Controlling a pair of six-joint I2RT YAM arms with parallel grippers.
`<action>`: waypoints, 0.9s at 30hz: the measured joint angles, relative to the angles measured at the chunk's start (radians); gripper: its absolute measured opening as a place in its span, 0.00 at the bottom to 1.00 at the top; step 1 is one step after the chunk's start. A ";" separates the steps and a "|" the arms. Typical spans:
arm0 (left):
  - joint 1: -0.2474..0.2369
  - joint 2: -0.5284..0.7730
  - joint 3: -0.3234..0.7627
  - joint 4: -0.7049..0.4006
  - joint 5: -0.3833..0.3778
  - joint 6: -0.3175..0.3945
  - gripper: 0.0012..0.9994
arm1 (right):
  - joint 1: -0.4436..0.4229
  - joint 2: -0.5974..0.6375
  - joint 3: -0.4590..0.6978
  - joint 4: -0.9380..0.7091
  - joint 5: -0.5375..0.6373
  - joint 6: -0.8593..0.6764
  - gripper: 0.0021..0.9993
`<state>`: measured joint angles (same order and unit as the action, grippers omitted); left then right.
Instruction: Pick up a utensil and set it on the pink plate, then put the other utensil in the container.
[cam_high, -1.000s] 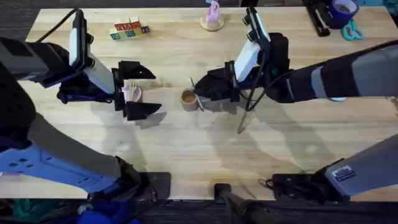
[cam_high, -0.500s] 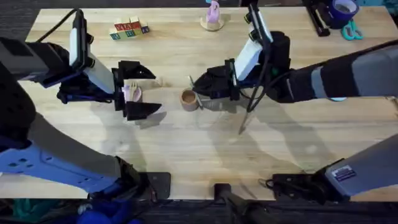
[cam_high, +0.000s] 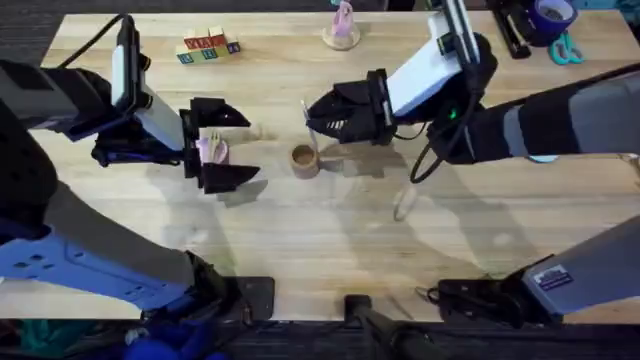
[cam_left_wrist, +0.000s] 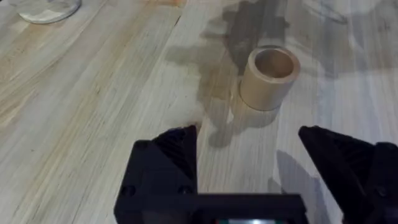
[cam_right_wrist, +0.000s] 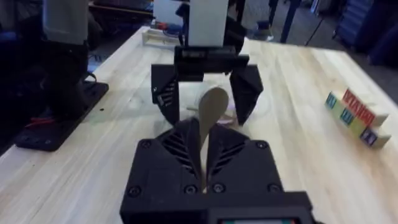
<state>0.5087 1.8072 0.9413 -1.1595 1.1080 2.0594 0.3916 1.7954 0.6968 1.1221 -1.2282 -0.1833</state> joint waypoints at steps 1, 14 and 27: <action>0.000 0.000 0.000 0.000 0.000 0.000 0.99 | 0.000 0.000 0.000 0.029 0.000 0.010 0.03; 0.000 0.000 0.000 0.000 0.000 0.000 0.99 | 0.000 0.000 0.000 0.310 0.039 0.086 0.03; 0.000 0.000 0.000 0.000 0.000 0.000 0.99 | 0.001 0.000 0.000 0.331 0.058 0.195 0.03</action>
<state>0.5087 1.8072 0.9413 -1.1597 1.1080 2.0594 0.3923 1.7954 0.6968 1.4527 -1.1706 0.0122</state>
